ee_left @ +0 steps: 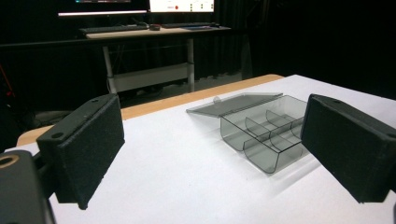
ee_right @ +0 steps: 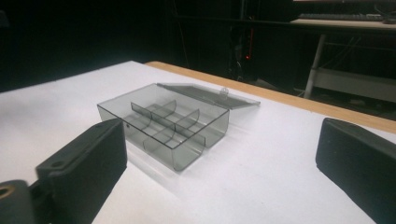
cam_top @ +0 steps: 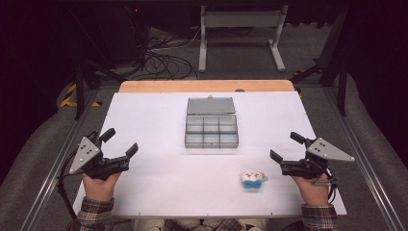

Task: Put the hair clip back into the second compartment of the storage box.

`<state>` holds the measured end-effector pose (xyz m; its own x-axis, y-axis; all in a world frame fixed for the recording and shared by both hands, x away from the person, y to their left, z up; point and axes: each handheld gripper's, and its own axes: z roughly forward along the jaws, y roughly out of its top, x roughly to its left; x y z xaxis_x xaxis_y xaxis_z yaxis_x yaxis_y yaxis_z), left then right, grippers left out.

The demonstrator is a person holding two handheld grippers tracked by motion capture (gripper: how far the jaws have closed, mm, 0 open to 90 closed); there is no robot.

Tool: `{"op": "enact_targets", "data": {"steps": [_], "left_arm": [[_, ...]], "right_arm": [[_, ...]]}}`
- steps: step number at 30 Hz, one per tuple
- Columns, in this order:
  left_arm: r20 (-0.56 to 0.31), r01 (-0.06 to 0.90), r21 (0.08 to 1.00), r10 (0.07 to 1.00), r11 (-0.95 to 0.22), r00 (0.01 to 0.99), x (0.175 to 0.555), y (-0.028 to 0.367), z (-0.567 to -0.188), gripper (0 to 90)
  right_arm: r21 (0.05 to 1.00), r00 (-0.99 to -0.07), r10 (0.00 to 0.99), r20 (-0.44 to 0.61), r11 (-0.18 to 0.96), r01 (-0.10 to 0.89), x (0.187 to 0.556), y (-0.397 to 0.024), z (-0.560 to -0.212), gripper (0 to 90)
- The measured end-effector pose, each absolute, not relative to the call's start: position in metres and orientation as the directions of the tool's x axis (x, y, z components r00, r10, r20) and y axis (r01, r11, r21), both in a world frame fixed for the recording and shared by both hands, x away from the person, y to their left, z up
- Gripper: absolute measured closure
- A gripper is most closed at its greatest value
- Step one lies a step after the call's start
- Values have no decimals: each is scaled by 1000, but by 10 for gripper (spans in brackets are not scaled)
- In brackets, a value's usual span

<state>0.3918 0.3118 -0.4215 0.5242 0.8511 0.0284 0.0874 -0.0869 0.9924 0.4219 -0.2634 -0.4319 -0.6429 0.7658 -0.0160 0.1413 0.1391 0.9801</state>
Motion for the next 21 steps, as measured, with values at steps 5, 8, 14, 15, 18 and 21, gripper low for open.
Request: {"op": "enact_targets", "data": {"steps": [5,8,14,15,18,21], "left_arm": [[29,87,992,850,-88,526,392,311,-422,69],[27,91,992,849,-88,527,393,310,-422,69],[30,98,990,846,-97,533,393,310,-422,71],[28,98,991,845,-95,534,393,310,-422,71],[29,99,990,846,-96,533,393,310,-422,71],[27,100,990,845,-95,534,393,310,-423,72]], "right_arm": [[969,-644,764,-29,179,169,422,-263,-434,71],[962,-642,766,-24,193,195,424,-263,-436,86],[945,-673,738,-34,244,220,424,-260,-440,105],[945,-673,738,-34,244,220,424,-260,-440,105],[930,-702,712,-36,280,236,425,-256,-443,103],[919,-721,692,-30,302,252,426,-251,-446,84]]}}
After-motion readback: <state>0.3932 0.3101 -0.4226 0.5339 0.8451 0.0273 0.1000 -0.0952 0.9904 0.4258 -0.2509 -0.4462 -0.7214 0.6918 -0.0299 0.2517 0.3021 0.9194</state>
